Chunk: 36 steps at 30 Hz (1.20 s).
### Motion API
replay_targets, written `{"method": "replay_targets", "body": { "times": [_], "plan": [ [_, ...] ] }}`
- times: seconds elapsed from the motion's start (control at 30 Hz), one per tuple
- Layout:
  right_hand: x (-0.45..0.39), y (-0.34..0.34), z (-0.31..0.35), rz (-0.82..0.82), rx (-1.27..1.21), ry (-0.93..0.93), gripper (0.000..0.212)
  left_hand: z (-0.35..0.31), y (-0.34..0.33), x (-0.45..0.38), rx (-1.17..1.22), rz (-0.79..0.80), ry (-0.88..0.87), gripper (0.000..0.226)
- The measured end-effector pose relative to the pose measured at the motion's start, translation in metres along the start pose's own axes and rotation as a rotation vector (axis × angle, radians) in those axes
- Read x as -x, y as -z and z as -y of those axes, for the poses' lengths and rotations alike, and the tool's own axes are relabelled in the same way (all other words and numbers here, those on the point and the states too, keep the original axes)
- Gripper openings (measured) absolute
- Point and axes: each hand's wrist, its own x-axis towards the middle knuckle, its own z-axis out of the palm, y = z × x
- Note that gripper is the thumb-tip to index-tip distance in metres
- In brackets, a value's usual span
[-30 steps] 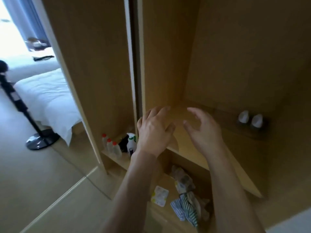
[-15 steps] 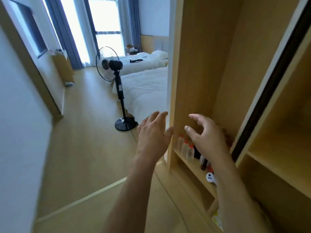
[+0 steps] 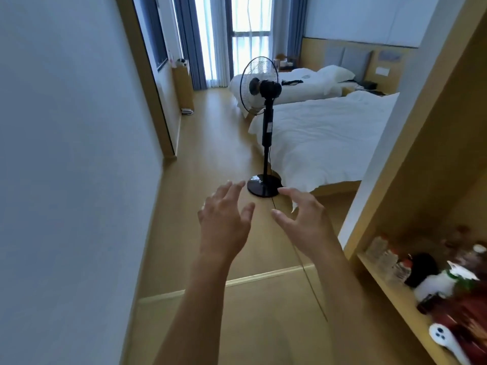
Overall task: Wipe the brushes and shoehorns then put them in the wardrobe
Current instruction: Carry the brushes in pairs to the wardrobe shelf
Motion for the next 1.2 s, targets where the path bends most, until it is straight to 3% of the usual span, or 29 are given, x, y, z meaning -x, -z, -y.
{"method": "replay_targets", "body": {
  "times": [0.33,0.7,1.2],
  "plan": [
    [-0.166,-0.106,0.009,0.194,-0.019,0.068,0.049,0.094,-0.014,-0.144,-0.131,-0.045,0.152,0.049],
    [-0.384,-0.177,0.015,0.314,-0.042,0.143,0.047,0.133,-0.036,-0.339,-0.193,-0.131,0.262,0.054],
    [-0.618,-0.302,0.021,0.242,0.007,0.084,0.045,0.252,-0.094,-0.594,-0.088,-0.036,0.205,0.054]
  ]
}}
